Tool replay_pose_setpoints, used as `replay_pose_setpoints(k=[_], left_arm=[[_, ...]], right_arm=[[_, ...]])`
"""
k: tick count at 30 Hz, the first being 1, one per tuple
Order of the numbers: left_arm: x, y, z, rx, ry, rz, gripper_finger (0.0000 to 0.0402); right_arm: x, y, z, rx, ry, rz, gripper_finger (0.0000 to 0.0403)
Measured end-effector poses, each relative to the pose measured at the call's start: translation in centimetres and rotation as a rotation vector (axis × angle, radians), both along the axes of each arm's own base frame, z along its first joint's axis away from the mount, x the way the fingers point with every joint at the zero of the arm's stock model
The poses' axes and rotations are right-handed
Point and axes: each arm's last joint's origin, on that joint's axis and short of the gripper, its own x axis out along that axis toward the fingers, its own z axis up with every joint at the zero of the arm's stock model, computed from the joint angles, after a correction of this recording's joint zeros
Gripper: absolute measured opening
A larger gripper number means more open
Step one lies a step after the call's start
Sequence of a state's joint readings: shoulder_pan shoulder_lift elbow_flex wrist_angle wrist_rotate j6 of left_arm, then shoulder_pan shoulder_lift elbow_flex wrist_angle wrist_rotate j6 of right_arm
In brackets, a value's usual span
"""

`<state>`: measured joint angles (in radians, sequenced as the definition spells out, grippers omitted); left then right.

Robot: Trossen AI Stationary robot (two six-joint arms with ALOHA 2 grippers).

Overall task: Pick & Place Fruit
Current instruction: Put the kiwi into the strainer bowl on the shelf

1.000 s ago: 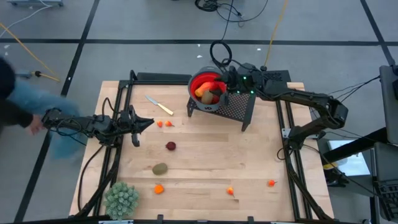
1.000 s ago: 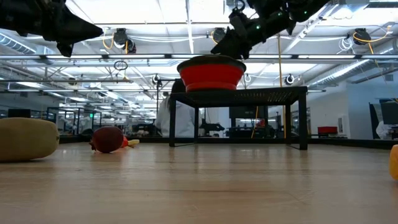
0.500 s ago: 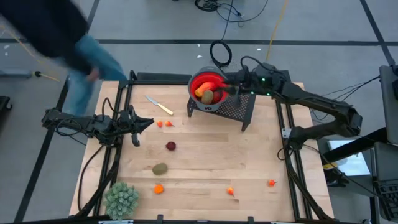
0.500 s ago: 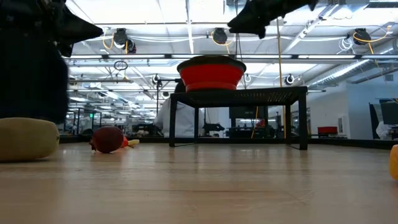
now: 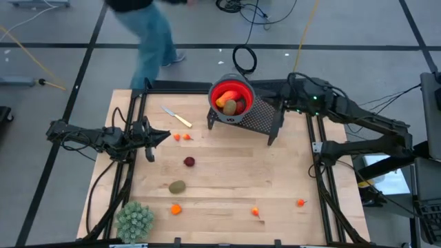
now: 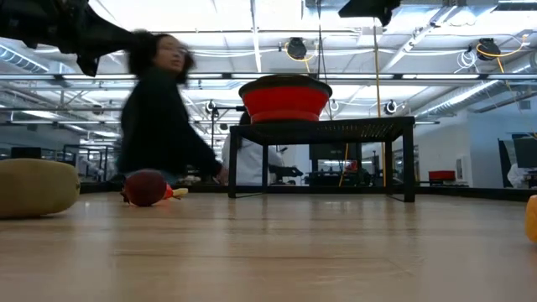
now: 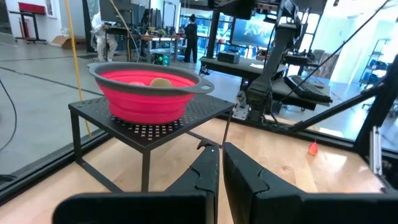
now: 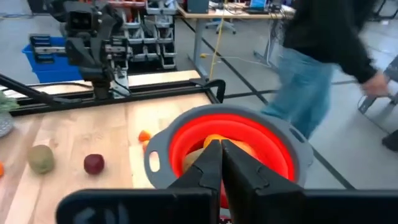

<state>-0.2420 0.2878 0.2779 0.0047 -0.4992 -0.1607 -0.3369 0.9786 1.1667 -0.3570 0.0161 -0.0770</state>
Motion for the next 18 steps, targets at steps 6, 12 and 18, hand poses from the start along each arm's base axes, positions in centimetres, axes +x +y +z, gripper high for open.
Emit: replay_pose_setpoints(k=[6,12,18], left_arm=[[0.5,-0.1,-0.2,-0.005,0.032,0.0,0.0019],[1.7,-0.5,0.5,-0.01,0.077,-0.009,0.0019],[3.2,-0.8,1.8,-0.001,0.117,-0.011,0.0019]], right_arm=[[-1.6,1.3,0.5,-0.03,-0.018,-0.016,0.0001],[-3.2,2.0,-1.6,-0.001,-0.067,-0.014,0.0001],[-4.7,2.4,-4.3,0.013,-0.155,-0.018,0.0001]])
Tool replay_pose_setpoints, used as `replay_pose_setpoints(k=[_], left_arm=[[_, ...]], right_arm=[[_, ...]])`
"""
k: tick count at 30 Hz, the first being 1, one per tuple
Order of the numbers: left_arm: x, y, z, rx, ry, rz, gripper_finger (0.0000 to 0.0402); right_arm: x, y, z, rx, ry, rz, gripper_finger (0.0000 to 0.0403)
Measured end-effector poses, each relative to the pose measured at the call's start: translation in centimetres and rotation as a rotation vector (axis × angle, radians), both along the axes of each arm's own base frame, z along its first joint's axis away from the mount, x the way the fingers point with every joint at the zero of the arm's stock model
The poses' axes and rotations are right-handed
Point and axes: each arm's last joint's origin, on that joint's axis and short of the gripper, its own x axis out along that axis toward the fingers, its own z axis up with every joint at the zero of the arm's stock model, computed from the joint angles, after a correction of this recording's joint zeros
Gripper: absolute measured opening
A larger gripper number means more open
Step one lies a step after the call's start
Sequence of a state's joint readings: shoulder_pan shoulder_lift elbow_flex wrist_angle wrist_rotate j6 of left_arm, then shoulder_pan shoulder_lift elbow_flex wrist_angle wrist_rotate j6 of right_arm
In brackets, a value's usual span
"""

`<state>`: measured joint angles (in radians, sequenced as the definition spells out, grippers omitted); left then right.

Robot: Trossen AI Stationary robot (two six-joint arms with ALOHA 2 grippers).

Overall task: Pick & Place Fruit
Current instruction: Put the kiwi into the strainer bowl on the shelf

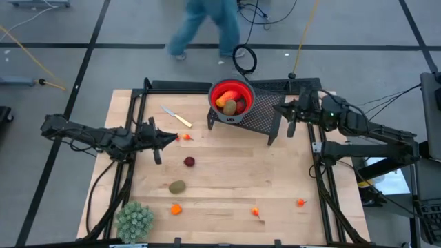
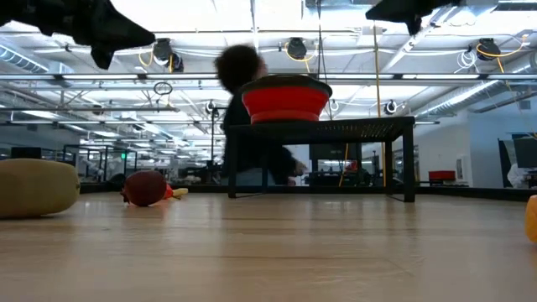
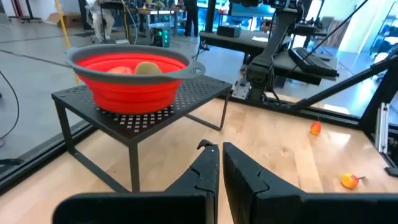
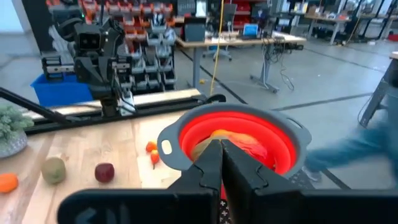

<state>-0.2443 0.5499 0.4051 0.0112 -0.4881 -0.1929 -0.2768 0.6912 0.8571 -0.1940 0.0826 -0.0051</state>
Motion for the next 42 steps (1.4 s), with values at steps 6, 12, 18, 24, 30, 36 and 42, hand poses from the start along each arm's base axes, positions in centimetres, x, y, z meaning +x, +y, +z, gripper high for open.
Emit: replay_pose_setpoints(k=[6,12,18,24,30,36,42], left_arm=[[1.7,-0.5,1.9,-0.011,0.022,-0.043,0.0019],[3.9,-1.1,3.6,-0.059,0.102,-0.038,0.0019],[6.6,-1.9,4.6,-0.144,0.219,-0.062,0.0019],[9.0,-2.8,5.1,-0.228,0.324,-0.098,0.0019],[10.4,-3.7,5.6,-0.311,0.423,-0.072,0.0019],[11.8,-4.6,6.2,-0.451,0.48,-0.088,0.0019],[12.9,-5.6,6.2,-0.6,0.605,-0.047,0.0019]], right_arm=[[-1.8,0.5,-2.2,0.014,-0.06,-0.002,0.0],[-3.7,1.1,-3.5,0.016,-0.112,0.001,0.0],[-5.2,1.5,-4.6,0.004,-0.155,0.003,0.0],[-6.3,1.8,-5.9,-0.002,-0.177,0.005,0.0],[-6.9,2.0,-7.5,-0.006,-0.189,0.017,0.0],[-7.0,2.2,-9.2,-0.006,-0.179,0.088,0.0],[-6.8,2.4,-10.4,-0.001,-0.163,0.165,0.0]])
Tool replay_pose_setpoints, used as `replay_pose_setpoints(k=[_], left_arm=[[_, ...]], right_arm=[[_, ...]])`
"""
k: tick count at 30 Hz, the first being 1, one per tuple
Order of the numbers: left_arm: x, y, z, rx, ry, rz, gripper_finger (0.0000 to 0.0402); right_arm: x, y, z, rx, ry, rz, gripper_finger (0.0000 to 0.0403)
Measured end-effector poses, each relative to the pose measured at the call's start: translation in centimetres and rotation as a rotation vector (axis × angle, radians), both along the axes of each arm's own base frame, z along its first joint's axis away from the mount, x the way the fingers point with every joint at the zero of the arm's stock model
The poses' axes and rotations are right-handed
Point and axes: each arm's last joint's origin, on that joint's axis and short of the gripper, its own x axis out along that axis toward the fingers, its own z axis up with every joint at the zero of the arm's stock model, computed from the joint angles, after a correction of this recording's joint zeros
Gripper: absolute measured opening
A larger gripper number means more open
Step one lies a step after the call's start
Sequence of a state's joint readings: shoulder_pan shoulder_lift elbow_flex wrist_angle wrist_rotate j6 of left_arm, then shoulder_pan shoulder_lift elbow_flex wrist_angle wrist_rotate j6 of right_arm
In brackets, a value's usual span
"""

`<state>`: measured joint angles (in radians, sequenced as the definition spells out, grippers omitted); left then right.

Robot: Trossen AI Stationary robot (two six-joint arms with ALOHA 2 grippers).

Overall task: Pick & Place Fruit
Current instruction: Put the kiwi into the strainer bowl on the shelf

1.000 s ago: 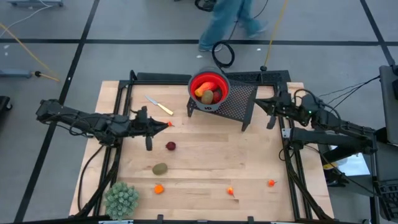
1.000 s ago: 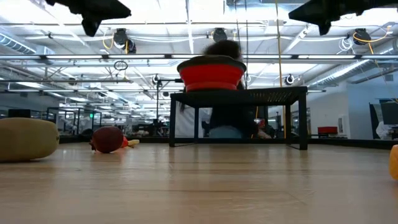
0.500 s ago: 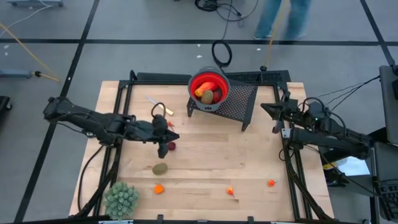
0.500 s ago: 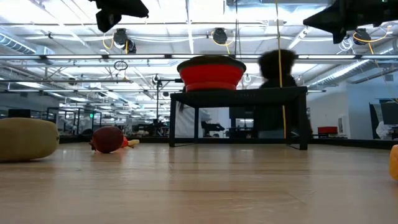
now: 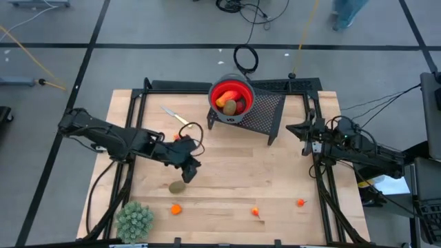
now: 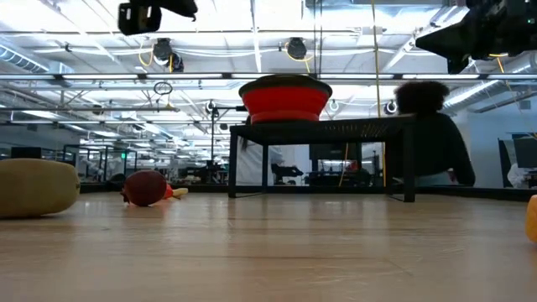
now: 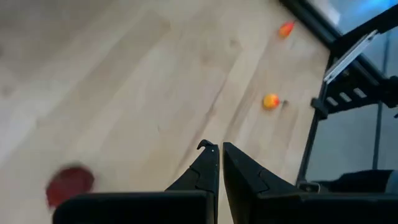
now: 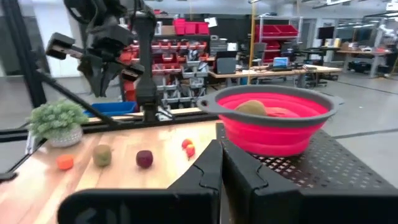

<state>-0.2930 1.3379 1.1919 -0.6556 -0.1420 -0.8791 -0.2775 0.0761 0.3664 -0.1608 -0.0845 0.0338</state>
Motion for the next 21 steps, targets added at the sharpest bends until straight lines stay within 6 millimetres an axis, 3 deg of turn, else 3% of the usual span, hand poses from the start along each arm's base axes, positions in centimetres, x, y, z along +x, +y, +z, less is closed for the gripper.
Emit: replay_pose_setpoints(k=[10,21], left_arm=[[0.8,-2.8,-2.1,-0.135,0.216,0.028,0.0019],[0.1,-4.7,-4.5,-0.126,0.408,0.08,0.0019]], right_arm=[[0.0,0.2,-1.1,-0.006,0.022,0.077,0.0],[0.5,0.2,-2.8,0.056,0.058,0.105,0.0]])
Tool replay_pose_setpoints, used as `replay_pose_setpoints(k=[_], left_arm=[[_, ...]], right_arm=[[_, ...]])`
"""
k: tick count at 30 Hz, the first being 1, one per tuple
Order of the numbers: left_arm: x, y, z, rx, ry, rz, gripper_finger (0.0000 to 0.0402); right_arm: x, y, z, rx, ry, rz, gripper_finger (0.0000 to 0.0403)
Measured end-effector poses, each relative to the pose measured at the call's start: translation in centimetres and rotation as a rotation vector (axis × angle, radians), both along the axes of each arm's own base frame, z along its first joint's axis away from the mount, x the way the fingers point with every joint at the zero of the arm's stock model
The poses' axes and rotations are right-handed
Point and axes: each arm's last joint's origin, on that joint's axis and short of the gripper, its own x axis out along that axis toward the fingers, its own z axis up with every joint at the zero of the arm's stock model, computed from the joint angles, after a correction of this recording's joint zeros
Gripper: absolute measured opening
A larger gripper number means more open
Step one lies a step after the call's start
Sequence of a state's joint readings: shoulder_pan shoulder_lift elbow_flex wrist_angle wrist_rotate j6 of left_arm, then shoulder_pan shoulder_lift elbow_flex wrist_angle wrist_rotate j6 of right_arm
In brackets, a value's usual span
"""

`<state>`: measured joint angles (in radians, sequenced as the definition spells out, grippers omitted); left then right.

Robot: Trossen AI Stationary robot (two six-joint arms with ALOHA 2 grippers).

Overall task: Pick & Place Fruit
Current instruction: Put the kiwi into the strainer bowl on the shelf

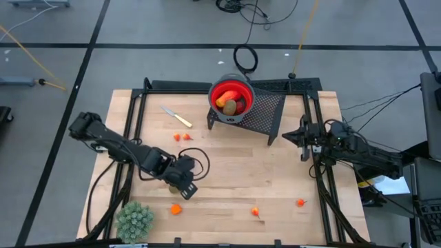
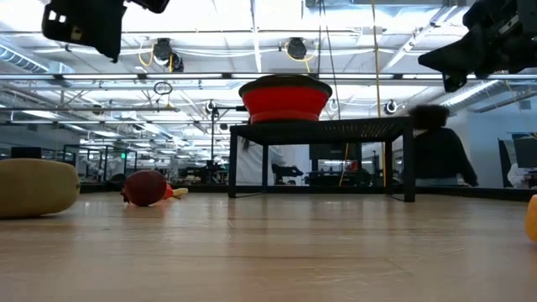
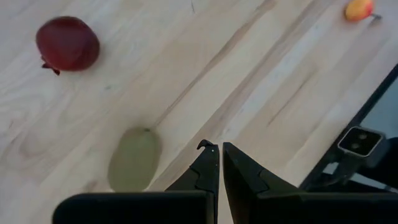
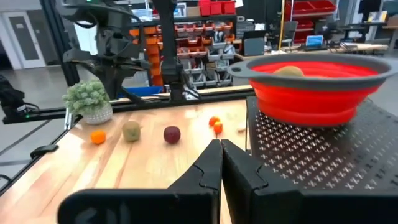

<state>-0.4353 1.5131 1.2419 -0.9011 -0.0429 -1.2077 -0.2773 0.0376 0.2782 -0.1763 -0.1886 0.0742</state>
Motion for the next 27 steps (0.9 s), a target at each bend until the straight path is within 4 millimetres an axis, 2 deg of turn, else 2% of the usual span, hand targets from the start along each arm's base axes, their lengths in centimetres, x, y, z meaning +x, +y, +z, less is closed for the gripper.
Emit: replay_pose_setpoints(k=[7,12,18,22,27], left_arm=[[-0.7,-0.5,-0.2,0.023,0.044,-0.025,0.0019],[-1.0,-1.0,-0.4,0.057,0.038,-0.107,0.0019],[-1.4,-1.0,-1.1,0.057,0.075,-0.064,0.0023],[-1.7,-1.1,-1.7,0.051,0.1,-0.035,0.0056],[-2.2,-1.4,-2.5,0.042,0.133,0.021,0.0134]], right_arm=[[0.0,0.0,0.0,-0.008,-0.004,0.0,0.0],[0.0,0.0,0.0,-0.012,-0.007,0.0,0.0],[0.0,0.0,0.1,-0.015,-0.015,0.0,0.0],[0.0,0.0,0.2,-0.019,-0.028,0.0,0.0],[0.0,0.0,0.2,-0.019,-0.029,0.0,0.0]])
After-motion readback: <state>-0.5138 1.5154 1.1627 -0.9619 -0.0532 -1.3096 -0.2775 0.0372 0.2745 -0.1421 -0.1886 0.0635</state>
